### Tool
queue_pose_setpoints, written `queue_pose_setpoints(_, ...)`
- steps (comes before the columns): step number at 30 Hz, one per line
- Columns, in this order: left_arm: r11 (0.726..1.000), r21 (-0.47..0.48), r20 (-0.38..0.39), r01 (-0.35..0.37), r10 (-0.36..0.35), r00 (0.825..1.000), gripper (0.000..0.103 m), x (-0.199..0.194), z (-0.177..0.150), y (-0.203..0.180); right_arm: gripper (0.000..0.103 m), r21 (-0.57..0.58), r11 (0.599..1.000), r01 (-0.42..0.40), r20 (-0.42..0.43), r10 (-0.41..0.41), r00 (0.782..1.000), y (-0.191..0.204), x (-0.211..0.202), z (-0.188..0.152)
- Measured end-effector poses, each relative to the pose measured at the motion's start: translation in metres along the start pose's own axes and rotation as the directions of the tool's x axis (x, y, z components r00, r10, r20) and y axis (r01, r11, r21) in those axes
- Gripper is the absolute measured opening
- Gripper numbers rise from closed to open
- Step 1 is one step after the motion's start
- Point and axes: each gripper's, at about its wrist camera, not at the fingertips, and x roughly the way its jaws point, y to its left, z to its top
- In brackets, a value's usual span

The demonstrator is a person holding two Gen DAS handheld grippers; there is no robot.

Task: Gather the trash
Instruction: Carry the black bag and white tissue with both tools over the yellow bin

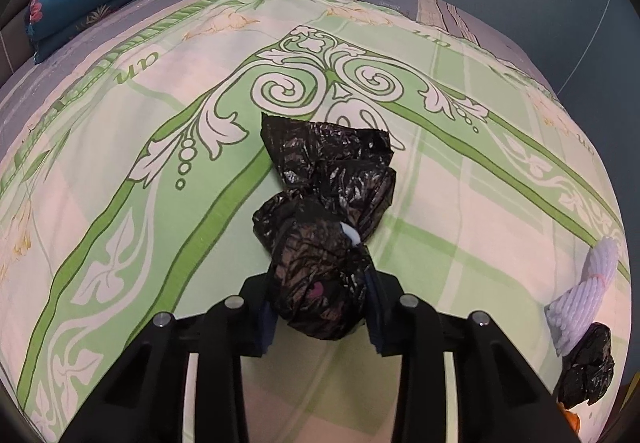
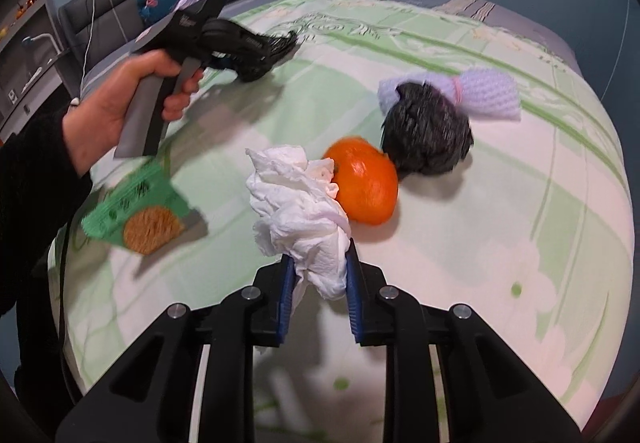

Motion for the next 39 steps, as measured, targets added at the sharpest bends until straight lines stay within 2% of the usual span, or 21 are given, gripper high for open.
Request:
queue_pose_setpoints(6,1.0,-0.025,0.038,0.01,-0.009,0.999,0.033,-0.016,0.006,0.012,0.021,0.01,0.999,0.041,0.044,-0.041,0.998,-0.011,0.002,0.022)
queue_pose_setpoints(10,0.999,-0.031,0.062,0.03,-0.028,0.998,0.033,-0.033,0.009,0.019,0.021,0.038,0.995,0.095,0.071,-0.098,0.993,-0.028,0.0,0.034)
queue_pose_setpoints(18,0.998,-0.006,0.116,0.069,-0.068,0.991,0.033,-0.078,0.005,0.015,0.021,0.145,0.973,0.182,0.096,-0.197,0.976,-0.07,-0.024,0.03)
queue_pose_setpoints(25,0.995,0.025,0.181,0.1,-0.103,0.978,0.033,-0.126,-0.002,0.005,0.021,0.215,0.946,0.243,0.164,-0.28,0.946,-0.095,-0.082,0.014)
queue_pose_setpoints(32,0.988,0.069,0.24,0.135,-0.148,0.959,0.033,-0.179,-0.01,-0.019,0.021,0.239,0.934,0.267,0.269,-0.328,0.906,-0.091,-0.148,0.01)
queue_pose_setpoints(39,0.975,0.153,0.301,0.163,-0.203,0.932,0.033,-0.236,-0.03,-0.059,0.021,0.246,0.929,0.275,0.375,-0.353,0.857,-0.08,-0.219,-0.006)
